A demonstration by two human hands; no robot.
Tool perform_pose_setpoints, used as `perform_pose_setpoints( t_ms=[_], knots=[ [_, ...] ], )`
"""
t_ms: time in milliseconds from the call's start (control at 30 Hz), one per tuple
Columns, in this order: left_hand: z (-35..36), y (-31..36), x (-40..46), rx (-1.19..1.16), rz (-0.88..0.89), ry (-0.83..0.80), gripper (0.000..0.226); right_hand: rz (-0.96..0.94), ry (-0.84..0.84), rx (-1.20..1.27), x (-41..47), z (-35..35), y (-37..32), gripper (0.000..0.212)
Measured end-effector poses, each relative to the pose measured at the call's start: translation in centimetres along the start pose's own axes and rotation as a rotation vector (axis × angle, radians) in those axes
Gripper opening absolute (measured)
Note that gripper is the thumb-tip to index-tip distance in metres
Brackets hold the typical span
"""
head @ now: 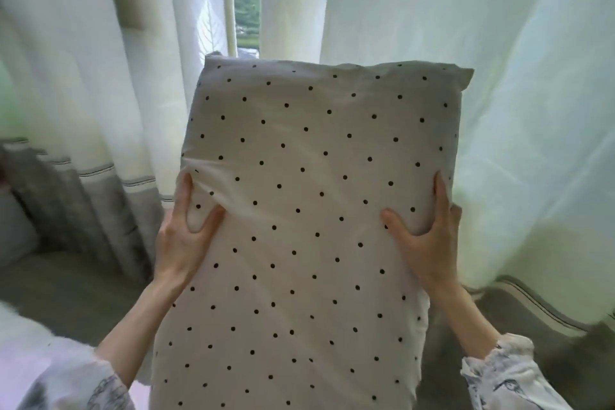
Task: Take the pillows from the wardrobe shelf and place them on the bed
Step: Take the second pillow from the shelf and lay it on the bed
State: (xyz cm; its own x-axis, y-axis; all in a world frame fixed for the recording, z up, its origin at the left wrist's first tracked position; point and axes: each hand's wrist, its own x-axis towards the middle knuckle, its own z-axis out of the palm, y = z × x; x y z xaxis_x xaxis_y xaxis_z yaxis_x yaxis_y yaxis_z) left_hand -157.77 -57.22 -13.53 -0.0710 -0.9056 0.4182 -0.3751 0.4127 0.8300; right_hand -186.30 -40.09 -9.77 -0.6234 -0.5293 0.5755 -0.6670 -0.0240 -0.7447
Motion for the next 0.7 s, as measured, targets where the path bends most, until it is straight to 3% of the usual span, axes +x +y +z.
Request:
perform_pose_setpoints(
  t_ms=[333,700],
  knots=[
    [-0.9,-3.2,6.7,0.109,-0.225,0.464,0.076,-0.188,-0.368,0.305,14.3,17.1,-0.1,0.096],
    [-9.6,-9.0,9.7,0.360,-0.329,0.855,0.074,-0.350,-0.706,0.568,15.6,37.2,-6.0,0.096]
  ],
)
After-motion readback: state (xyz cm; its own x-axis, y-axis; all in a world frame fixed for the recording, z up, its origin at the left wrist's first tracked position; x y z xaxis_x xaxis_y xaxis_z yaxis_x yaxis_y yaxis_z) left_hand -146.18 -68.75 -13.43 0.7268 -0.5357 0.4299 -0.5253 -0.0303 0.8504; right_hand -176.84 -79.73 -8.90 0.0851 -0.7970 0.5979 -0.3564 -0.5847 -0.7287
